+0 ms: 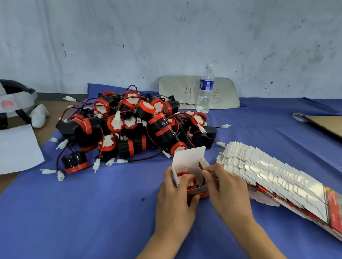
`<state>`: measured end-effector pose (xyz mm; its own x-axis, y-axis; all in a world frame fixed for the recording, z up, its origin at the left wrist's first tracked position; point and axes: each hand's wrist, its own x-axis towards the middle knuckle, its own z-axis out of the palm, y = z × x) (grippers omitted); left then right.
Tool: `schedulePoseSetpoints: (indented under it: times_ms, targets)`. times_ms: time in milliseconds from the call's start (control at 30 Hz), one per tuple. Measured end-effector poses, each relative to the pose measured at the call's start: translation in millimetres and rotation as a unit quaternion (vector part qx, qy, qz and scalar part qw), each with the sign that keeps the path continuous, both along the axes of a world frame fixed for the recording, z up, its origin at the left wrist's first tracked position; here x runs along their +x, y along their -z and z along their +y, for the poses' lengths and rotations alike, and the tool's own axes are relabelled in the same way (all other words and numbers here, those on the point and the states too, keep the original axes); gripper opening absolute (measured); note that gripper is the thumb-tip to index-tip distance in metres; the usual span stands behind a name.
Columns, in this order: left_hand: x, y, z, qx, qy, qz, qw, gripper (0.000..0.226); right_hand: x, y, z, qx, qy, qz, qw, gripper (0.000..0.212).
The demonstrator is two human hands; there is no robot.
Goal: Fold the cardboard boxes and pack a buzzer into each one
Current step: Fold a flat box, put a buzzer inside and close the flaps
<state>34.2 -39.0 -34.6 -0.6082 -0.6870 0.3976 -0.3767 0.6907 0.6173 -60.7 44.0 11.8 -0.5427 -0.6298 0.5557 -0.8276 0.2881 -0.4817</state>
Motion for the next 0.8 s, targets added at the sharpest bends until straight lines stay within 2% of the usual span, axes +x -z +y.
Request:
schedulePoseSetpoints:
  times_ms: [67, 133, 233, 300, 433, 600, 800]
  targets:
    - [0.3, -1.1, -0.7, -0.004, 0.004, -0.001, 1.000, 0.040, -2.2, -7.0, -5.4, 0.115, 0.033, 0.044, 0.992, 0.026]
    - [0.1, -2.3, -1.1, -0.009, 0.007, -0.004, 1.000, 0.040, -2.2, -16.4, -12.9, 0.231, 0.058, 0.073, 0.969, 0.029]
    - [-0.5, -3.4, -0.9, -0.013, 0.002, -0.016, 1.000, 0.038, 0.2, -29.9, -23.1, 0.340, 0.068, 0.088, 0.934, 0.017]
    - [-1.6, -3.0, -0.6, -0.017, -0.004, -0.023, 1.000, 0.037, 1.0, -37.8, -27.9, 0.387, 0.072, 0.102, 0.913, 0.019]
    - [-2.8, -0.7, 0.7, -0.012, -0.010, -0.016, 1.000, 0.033, 13.4, -43.5, -36.2, 0.441, 0.063, 0.137, 0.885, 0.025]
    - [-3.8, 3.3, -0.7, -0.020, -0.015, -0.012, 1.000, 0.038, 17.6, -42.5, -37.2, 0.473, 0.019, 0.202, 0.858, 0.027]
    - [-3.7, 2.9, -1.3, -0.025, -0.007, -0.039, 0.999, 0.049, 6.2, -46.5, -30.5, 0.476, -0.008, 0.230, 0.849, 0.034]
